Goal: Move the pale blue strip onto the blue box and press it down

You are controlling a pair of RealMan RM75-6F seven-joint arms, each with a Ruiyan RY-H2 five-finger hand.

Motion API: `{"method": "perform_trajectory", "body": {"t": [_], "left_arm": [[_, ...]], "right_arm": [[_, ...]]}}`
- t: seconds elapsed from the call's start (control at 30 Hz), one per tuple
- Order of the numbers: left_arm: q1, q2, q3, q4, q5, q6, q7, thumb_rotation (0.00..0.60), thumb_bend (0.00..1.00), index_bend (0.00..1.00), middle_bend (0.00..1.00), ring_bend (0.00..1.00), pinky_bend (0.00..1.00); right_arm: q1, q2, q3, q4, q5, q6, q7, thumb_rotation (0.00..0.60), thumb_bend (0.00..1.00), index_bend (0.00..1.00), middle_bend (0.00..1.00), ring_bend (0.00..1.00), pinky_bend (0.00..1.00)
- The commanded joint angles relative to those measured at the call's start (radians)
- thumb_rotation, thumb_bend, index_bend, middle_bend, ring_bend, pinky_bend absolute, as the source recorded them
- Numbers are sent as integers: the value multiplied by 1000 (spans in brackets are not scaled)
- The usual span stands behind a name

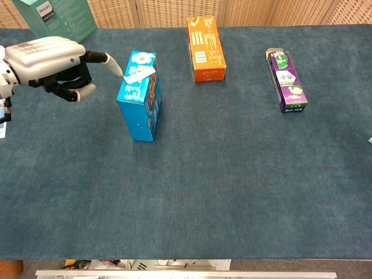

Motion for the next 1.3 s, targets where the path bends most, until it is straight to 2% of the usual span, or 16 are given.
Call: {"method": "perform_trajectory", "body": {"t": [0.03, 0.7, 1.0, 1.3], "left_arm": [[-1, 2, 0, -6, -1, 1, 0, 600, 521, 244, 906, 905, 851], [-3, 24, 17, -56, 3, 0, 29, 600, 521, 244, 902, 904, 851], [11, 33, 1, -62, -11, 41, 25, 600, 521, 229, 896, 902, 851], [11, 35, 19, -90, 10, 31, 57, 600, 521, 229, 895, 902, 851]], "right_arm": [[-2, 2, 1, 0, 1, 0, 1, 600, 437, 447, 890, 947, 1000], [-18, 11, 7, 3, -5, -2, 18, 600, 437, 447, 891, 947, 1000], [-24, 16, 8, 3, -9, -7, 26, 600, 437, 447, 891, 947, 1000], [-30, 18, 8, 2, -14, -6, 32, 600, 437, 447, 892, 950, 1000]]}}
